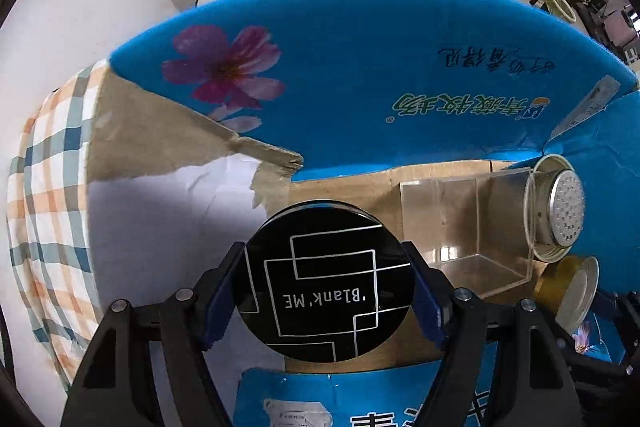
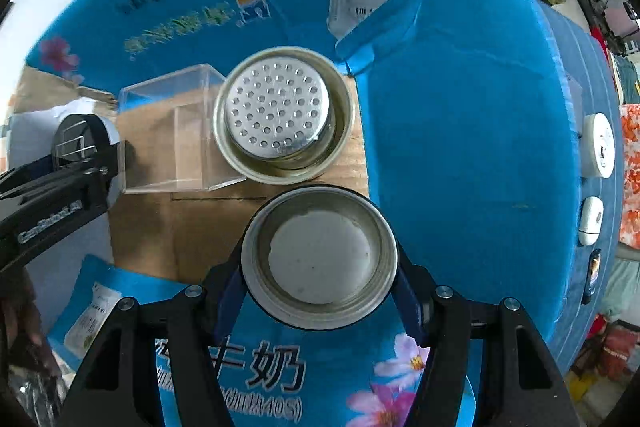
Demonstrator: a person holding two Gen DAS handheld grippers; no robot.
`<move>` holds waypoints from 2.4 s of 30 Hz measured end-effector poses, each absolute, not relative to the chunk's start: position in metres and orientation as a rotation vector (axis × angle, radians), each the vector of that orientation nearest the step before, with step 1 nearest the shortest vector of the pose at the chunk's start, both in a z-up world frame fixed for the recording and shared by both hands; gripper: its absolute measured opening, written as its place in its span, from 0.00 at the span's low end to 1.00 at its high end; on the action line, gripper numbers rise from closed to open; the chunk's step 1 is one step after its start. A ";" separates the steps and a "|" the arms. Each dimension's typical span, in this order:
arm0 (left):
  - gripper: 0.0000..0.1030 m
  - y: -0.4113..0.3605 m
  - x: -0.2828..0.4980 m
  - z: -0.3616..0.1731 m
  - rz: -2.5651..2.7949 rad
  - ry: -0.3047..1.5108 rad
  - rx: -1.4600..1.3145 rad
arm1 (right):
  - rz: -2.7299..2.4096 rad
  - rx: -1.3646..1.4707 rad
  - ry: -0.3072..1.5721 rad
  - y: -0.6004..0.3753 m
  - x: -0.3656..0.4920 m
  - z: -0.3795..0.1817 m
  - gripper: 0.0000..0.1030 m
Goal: Organize rigid objects
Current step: 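Place the coaster into the blue box with the left tool while the right tool places the metal cup, then withdraw both tools from the blue box toward the remaining items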
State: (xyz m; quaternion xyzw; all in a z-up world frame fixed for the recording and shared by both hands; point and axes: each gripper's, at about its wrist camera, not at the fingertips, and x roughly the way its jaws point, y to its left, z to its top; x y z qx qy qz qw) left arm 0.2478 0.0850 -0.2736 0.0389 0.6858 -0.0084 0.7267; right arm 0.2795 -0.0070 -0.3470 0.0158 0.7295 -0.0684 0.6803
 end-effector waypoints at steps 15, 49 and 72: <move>0.71 0.102 0.264 -0.292 -0.065 1.614 0.024 | -0.158 0.052 1.724 -0.009 0.293 -0.381 0.75; 1.00 0.111 0.097 -0.089 0.018 1.163 -0.032 | -0.018 -0.032 1.316 0.014 0.145 -0.172 1.00; 1.00 0.046 0.049 -0.020 -0.041 1.068 -0.044 | 0.024 0.086 1.211 -0.036 0.082 -0.073 1.00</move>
